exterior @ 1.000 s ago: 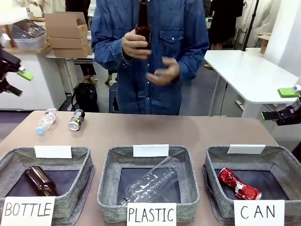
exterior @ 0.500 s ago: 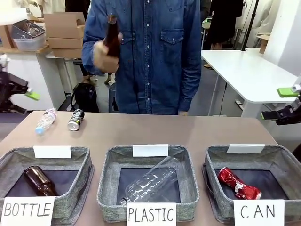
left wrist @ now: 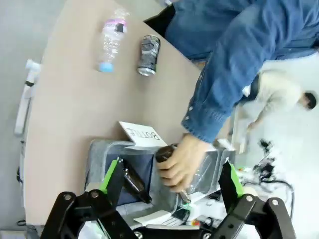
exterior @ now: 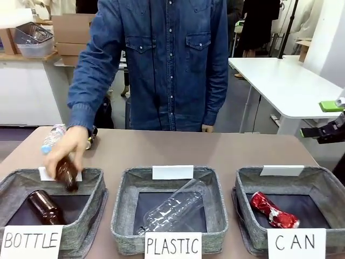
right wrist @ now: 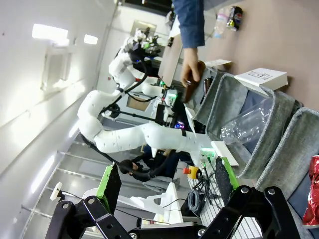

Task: Sort the can waste into the basket.
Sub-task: Pick up the can waste from the table and place it in the right Fabric basket.

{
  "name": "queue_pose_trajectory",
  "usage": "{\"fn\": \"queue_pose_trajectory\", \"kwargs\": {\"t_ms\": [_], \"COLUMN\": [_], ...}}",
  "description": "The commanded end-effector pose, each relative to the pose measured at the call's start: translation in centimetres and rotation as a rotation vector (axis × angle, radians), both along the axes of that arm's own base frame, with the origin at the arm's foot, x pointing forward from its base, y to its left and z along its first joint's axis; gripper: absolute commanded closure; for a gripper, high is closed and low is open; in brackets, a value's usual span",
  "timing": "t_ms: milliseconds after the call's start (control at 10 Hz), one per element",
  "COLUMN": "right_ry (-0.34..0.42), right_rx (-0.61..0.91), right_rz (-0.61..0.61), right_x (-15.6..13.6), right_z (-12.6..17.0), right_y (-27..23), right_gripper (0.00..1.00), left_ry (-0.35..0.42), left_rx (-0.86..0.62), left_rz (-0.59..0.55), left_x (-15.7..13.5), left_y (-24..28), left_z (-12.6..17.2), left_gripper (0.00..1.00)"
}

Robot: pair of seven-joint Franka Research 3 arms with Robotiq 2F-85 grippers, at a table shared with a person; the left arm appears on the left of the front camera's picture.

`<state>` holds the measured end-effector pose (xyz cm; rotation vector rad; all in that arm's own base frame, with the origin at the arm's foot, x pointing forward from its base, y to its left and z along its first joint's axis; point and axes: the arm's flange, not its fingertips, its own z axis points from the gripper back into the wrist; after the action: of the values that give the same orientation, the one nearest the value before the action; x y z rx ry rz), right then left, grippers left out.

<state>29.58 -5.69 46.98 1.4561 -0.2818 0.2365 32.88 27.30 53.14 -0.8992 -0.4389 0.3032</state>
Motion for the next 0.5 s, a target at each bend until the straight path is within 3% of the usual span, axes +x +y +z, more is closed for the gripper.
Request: {"fn": "queue_pose_trajectory", "kwargs": {"t_ms": [0, 200, 400], "right_ry": [-0.026, -0.026, -0.026], "right_rx": [0.002, 0.002, 0.002], "right_rz": [0.008, 0.008, 0.008], "right_x": [0.1, 0.1, 0.1], "right_z": [0.2, 0.2, 0.2], "right_y": [-0.1, -0.1, -0.1], "right_gripper": [0.0, 0.0, 0.0], "left_ry": [-0.029, -0.009, 0.047], "left_rx": [-0.07, -0.058, 0.03], "left_rz": [0.07, 0.009, -0.114], "left_x": [-1.0, 0.5, 4.1], "left_y": [0.1, -1.5, -5.9], "left_z": [-1.3, -2.1, -2.0], "left_gripper": [0.0, 0.0, 0.0]}}
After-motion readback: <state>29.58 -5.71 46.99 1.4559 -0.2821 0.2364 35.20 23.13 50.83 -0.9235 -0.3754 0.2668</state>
